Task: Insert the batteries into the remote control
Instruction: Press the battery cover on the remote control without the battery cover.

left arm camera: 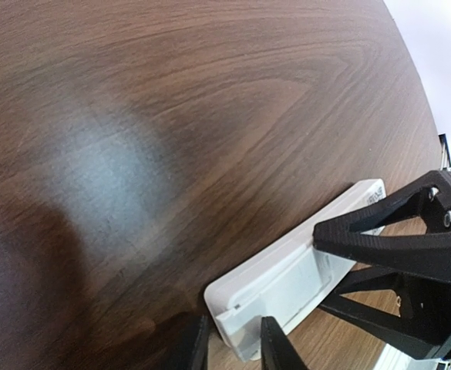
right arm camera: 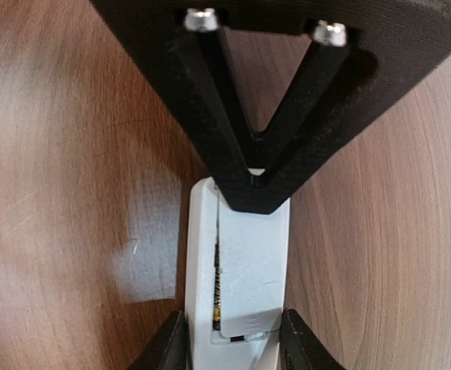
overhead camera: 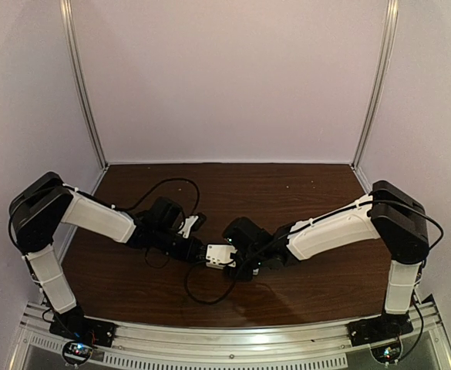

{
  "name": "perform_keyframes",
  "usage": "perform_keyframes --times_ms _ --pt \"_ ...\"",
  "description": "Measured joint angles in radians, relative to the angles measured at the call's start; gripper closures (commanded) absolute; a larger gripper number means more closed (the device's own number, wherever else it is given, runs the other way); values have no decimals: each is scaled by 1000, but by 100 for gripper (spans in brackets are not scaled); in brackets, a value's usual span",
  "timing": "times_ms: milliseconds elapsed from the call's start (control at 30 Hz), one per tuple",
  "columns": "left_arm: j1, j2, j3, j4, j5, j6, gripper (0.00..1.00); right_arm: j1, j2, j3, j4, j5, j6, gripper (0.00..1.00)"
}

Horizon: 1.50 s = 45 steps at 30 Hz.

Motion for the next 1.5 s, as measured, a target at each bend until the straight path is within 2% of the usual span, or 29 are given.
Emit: perform_keyframes --times_ms 767,1067,1500 --pt "24 2 28 -21 56 -11 99 6 0 0 0 14 0 64" --pt "34 5 28 -25 79 -18 100 6 0 0 -1 19 -3 53" --pt "64 35 28 1 154 -32 100 6 -1 -5 19 34 -7 30"
